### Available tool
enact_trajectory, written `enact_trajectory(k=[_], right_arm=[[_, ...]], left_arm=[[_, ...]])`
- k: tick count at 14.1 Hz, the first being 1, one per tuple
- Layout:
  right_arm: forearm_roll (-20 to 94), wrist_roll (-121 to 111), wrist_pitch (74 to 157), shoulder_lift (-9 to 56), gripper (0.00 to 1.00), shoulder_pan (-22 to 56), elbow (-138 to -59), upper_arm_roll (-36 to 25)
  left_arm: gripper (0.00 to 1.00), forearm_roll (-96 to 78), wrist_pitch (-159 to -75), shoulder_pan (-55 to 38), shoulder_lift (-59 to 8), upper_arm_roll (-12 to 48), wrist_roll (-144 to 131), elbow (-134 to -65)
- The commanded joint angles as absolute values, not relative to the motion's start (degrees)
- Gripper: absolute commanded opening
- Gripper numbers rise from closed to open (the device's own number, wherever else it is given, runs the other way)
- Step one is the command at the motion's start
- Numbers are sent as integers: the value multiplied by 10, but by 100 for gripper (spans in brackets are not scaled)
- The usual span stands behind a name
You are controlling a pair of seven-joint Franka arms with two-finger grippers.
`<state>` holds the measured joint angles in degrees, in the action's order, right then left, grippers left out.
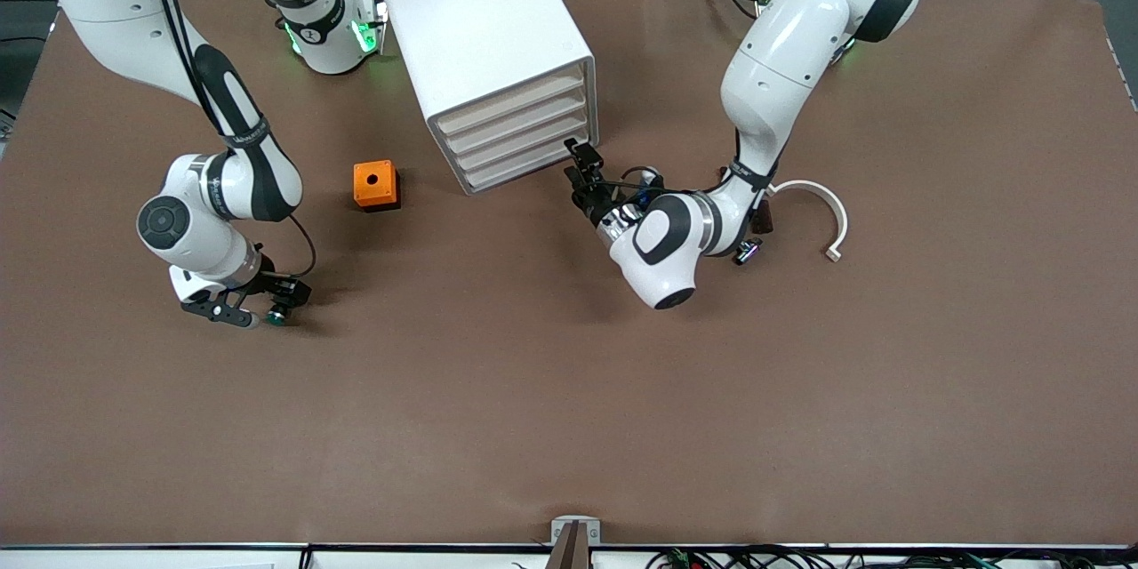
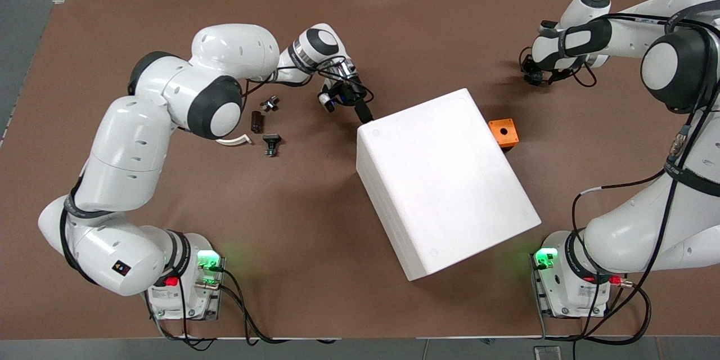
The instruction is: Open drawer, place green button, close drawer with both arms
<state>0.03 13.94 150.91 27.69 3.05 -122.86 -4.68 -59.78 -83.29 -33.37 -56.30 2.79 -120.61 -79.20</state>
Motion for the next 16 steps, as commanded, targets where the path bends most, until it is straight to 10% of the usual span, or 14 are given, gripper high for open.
enact_trajectory(k=[1,6,16], right_arm=[[8,141,1508,274,0,32,-1235,-45],[49,143,1416,240,0,35,-1215,-33],[54,180,1186,34,0,58,-1158,-32]], left_arm=[[73,-609,-823,-352,-578,26,-1218,-783],[72,-608,-809,-381,-583,26,-1218,-799],[13,-606,-787,-394,-584,25,-1216,-798]])
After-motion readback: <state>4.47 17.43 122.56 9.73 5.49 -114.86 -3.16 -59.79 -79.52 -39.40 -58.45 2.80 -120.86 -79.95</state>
